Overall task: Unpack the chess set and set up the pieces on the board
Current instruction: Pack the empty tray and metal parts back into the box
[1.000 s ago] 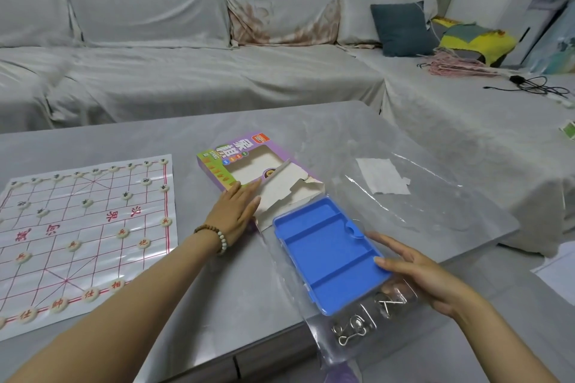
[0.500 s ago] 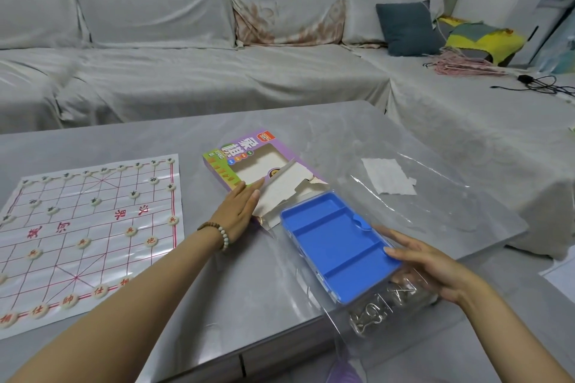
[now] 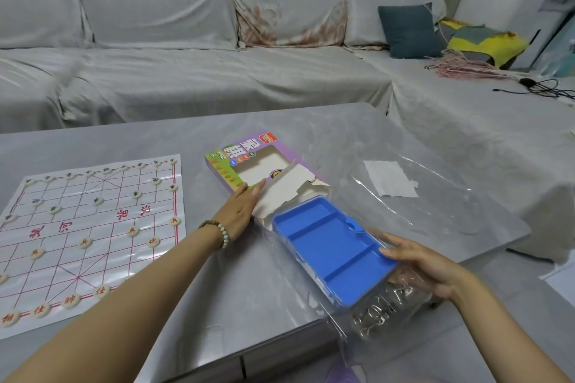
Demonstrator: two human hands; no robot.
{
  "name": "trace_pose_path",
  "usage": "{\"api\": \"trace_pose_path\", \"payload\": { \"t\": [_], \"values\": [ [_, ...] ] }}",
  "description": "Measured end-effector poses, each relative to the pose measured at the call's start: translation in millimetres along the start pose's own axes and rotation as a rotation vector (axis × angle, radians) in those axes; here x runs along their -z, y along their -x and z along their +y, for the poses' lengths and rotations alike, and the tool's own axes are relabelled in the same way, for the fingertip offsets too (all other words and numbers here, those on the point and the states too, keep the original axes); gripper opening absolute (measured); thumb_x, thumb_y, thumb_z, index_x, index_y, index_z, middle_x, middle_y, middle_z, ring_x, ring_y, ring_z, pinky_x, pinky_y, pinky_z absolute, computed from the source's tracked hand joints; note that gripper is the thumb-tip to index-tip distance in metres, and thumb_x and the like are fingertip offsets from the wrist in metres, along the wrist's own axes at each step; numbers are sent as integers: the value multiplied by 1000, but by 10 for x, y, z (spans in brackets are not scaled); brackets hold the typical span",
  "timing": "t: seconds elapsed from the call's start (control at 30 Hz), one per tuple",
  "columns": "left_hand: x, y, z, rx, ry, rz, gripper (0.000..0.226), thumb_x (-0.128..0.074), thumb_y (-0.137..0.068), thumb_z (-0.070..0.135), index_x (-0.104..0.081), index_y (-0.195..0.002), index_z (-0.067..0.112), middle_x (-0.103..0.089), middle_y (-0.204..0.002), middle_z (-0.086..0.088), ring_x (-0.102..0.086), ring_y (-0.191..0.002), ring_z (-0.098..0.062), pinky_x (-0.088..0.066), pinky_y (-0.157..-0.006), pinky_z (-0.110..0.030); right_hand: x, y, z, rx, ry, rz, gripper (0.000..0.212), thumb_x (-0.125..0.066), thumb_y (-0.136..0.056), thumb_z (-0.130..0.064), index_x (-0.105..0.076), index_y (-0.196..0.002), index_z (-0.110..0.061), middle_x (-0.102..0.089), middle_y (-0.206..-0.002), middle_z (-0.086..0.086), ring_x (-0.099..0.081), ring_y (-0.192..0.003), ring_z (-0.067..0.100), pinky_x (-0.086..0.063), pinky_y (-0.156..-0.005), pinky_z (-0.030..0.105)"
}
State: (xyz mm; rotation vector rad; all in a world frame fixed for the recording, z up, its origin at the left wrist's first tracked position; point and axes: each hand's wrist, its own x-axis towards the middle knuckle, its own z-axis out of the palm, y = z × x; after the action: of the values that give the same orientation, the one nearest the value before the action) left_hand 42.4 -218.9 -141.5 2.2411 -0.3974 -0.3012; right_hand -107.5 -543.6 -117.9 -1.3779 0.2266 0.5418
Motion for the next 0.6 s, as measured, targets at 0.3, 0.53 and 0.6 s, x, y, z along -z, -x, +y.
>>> {"api": "trace_pose_path", "payload": {
  "t": [0.3, 0.53, 0.6],
  "values": [
    [-21, -24, -59, -43, -30, 5, 50, -12, -95, 48, -16, -144, 40, -16, -154, 11, -3, -143, -9, -4, -115, -32, 170, -13, 18, 14, -90, 62, 96, -92, -46, -28, -52, -133, -21, -59, -130, 8, -68, -93, 17, -54, -56, 25],
    [-32, -51, -38, -42, -66, -2, 48, -15, -98, 45, -15, -145, 39, -15, -154, 11, -3, -144, -12, -5, -115, -31, 187, -23, 38, 21, 18, 135, 92, -91, -48, -33, -53, -132, -28, -61, -128, 3, -62, -107, 25, -56, -62, 28],
    [-31, -46, -28, -38, -77, -4, 48, -15, -98, 45, -14, -146, 37, -15, -155, 10, -3, -144, -13, -5, -116, -33, 161, 0, 21, 29, 44, 156, 80, -87, -58, -28, -53, -130, -30, -63, -126, 2, -63, -107, 27, -57, -62, 29]
  ]
}}
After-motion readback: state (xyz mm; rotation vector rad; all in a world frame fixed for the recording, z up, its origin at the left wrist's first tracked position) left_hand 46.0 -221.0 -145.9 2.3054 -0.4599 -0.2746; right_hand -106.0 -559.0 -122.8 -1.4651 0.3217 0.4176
